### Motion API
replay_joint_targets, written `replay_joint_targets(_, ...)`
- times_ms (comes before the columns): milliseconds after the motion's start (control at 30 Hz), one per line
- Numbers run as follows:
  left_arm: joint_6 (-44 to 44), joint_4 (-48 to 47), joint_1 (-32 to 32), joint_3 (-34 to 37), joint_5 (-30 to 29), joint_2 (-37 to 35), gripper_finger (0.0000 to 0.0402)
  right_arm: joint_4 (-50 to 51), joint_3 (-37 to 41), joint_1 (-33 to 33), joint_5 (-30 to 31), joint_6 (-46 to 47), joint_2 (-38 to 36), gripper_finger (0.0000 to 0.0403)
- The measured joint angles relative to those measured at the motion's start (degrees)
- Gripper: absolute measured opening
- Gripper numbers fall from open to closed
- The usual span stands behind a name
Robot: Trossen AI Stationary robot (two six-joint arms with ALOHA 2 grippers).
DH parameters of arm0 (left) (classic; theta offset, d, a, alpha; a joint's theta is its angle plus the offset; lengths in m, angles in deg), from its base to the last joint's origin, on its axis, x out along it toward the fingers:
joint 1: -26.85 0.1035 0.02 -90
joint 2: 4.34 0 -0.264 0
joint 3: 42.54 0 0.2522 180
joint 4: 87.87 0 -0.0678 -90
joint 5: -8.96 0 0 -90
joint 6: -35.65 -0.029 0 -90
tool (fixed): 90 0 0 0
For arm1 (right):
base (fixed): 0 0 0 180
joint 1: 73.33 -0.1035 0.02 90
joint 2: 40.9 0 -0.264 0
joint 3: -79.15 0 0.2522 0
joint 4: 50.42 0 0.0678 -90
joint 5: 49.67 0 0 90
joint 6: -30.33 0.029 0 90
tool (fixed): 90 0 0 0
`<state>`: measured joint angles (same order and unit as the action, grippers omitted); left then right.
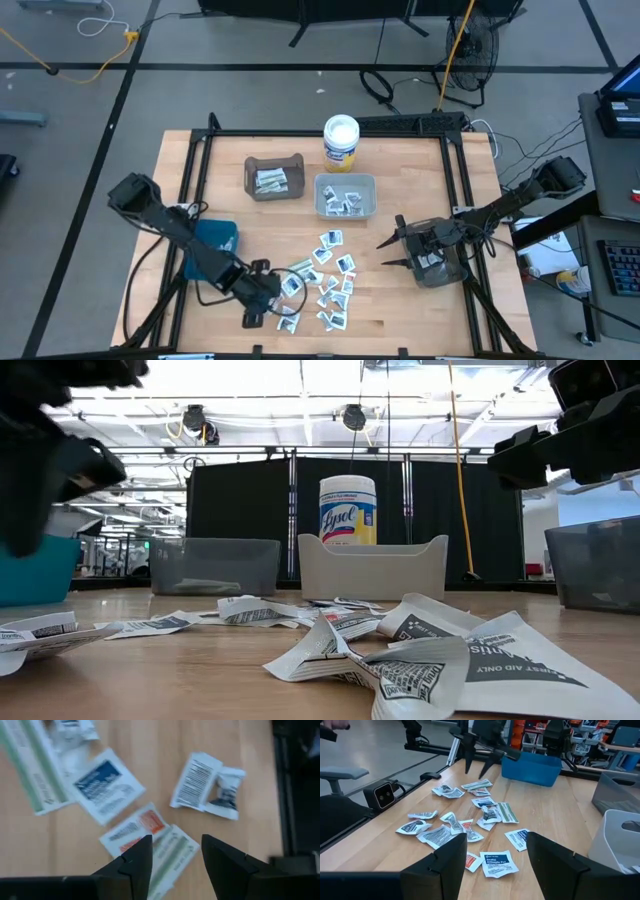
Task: Pick & Place First Aid Supplies
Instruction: Put the green bandage pack into the top black bin
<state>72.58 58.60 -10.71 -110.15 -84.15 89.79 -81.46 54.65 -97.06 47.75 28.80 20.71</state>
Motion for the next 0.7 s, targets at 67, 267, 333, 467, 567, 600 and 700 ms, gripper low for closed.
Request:
replay_joint_targets(67, -1.5, -0.1, -1.2, 0.0, -0.5, 0.0, 0.0168, 0.0, 0.0, 0.0, 0.0, -0.1, 0.0, 0.0201)
replay_joint_targets(267, -7.4, 0.0, -4.9, 0.0, -6.1, 0.0, 0.0162, 0.0, 0.0, 0.0, 0.0, -0.1, 0.0, 0.0201)
replay_joint_targets(333, -9.6, 0.0, -5.6, 0.0, -7.7, 0.0, 0.0161, -0.2, 0.0, 0.0, 0.0, -0.1, 0.0, 0.0201)
replay_joint_targets(467, -12.3, -0.2, -5.7, 0.0, -7.5, 1.6, 0.0161, -0.5, 0.0, 0.0, 0.0, 0.0, 0.0, 0.0201)
replay_joint_targets(567, -13.5, 0.0, -5.4, -0.1, -6.1, 3.2, 0.0163, -0.5, 0.0, 0.0, 0.0, 0.2, 0.0, 0.0201)
replay_joint_targets(600, -14.0, -0.1, -5.4, -0.1, -5.8, 3.9, 0.0165, -0.5, 0.0, 0.0, 0.0, 0.2, 0.0, 0.0201)
replay_joint_targets(700, -14.4, -0.2, -5.2, -0.1, -5.5, 5.0, 0.0177, -0.5, 0.0, 0.0, 0.0, 0.4, 0.0, 0.0201)
